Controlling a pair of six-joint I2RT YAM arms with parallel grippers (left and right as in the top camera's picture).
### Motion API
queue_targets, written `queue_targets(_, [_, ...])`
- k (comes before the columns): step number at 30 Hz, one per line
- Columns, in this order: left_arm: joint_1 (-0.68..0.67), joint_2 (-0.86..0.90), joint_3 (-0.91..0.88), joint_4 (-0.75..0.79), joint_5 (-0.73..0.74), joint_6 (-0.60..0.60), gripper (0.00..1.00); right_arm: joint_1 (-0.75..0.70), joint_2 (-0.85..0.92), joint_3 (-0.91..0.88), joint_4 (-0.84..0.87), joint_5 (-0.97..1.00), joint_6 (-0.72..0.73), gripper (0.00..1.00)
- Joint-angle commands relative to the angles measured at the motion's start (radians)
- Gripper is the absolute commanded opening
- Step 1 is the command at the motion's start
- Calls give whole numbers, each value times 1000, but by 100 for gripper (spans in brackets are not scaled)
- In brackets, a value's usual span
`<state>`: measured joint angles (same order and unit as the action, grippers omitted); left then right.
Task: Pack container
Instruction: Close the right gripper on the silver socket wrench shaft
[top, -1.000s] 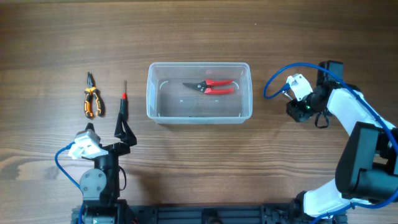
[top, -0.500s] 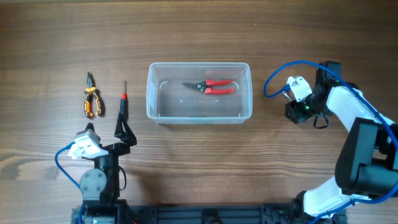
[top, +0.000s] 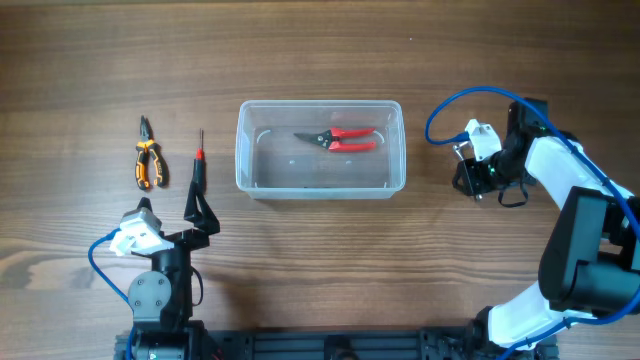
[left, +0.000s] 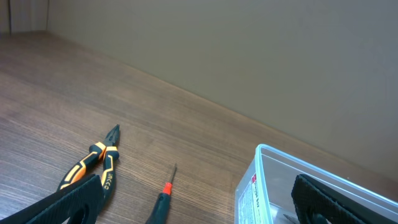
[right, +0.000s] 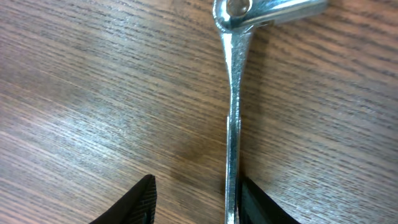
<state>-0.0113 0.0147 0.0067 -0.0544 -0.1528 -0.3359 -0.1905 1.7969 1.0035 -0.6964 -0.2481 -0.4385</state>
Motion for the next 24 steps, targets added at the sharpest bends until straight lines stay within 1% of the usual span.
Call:
queue_targets(1, [-5,-5,-1,-2,-8,-13,100,29,40,-8,-23,-42,25,42])
queue_targets(3, [-5,-5,-1,-2,-8,-13,100,42,40,-8,-14,-40,35,47])
queue_targets(5, [-5,-5,-1,-2,-8,-13,100,43,40,-8,17,-38,122,67])
queue_targets(6, [-5,-5,-1,-2,-8,-13,100,43,40,-8,30,-38,159,73])
queue_targets(7, [-5,-5,-1,-2,-8,-13,100,43,40,-8,48,-37,206,76])
queue_targets(8, [-5,-5,-1,-2,-8,-13,100,43,40,-8,69,-38,233,79])
queue_targets(10, [-5,-5,-1,-2,-8,-13,100,43,39,-8,87,-38,232,82])
queue_targets(11, [-5,-5,-1,-2,-8,-13,100,43,39,-7,88,-37,229,86])
queue_targets(14, [-5,-5,-1,-3,-8,-13,100,43,39,-6,75,5,201,88])
queue_targets(18, [-5,-5,-1,-3,-8,-13,100,43,39,-6,34,59,128,99])
queue_targets(20, [-5,-5,-1,-3,-8,-13,100,43,39,-6,18,76,124,100])
queue_targets(24, [-5,-5,-1,-2,-8,-13,100,43,39,-6,11,38,125,100])
